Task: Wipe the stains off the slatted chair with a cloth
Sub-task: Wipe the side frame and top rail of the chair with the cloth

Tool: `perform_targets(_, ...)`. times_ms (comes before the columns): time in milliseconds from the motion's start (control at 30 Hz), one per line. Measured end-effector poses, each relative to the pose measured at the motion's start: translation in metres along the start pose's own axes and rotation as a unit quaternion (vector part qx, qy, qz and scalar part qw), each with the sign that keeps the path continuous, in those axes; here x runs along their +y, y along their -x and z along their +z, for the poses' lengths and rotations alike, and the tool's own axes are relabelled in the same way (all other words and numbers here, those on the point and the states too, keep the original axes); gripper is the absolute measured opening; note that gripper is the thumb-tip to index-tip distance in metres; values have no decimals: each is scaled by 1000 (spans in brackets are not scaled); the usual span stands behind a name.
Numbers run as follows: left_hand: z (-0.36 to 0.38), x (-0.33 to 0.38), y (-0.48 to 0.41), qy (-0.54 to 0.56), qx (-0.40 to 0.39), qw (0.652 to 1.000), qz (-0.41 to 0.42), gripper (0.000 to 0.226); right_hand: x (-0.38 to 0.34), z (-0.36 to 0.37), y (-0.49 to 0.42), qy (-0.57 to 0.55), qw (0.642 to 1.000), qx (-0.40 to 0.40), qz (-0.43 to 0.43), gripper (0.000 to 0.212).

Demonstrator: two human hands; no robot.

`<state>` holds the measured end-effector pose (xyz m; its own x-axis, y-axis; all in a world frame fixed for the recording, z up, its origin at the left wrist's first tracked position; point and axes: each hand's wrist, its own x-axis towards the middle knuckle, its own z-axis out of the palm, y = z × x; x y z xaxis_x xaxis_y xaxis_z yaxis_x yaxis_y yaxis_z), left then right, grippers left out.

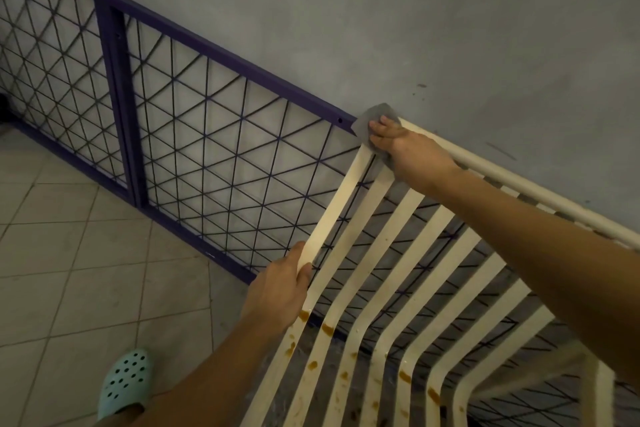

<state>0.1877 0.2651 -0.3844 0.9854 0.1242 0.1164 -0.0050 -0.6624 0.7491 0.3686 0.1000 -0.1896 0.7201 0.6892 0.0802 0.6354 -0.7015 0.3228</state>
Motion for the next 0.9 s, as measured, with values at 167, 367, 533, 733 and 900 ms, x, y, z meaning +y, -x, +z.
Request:
perform_targets(167,0,1,1,-1,2,1000,1,43,-2,4,7,-5,1000,21,-3,65)
perform_targets(367,4,-4,2,13,6,1000,-2,43,5,-6,10,-65,996,47,43,66)
perform_targets(533,6,-6,1,24,14,1000,1,45,-6,5,11,-70,989,90,98,68)
perform_targets(733,7,-10,-2,32,9,999,11,44,-4,-12,12,-94,978,85,164,64)
perform_targets(900,-5,-1,-13,-12,-2,999,36,38,5,-18,15,-103,970,94,199,48)
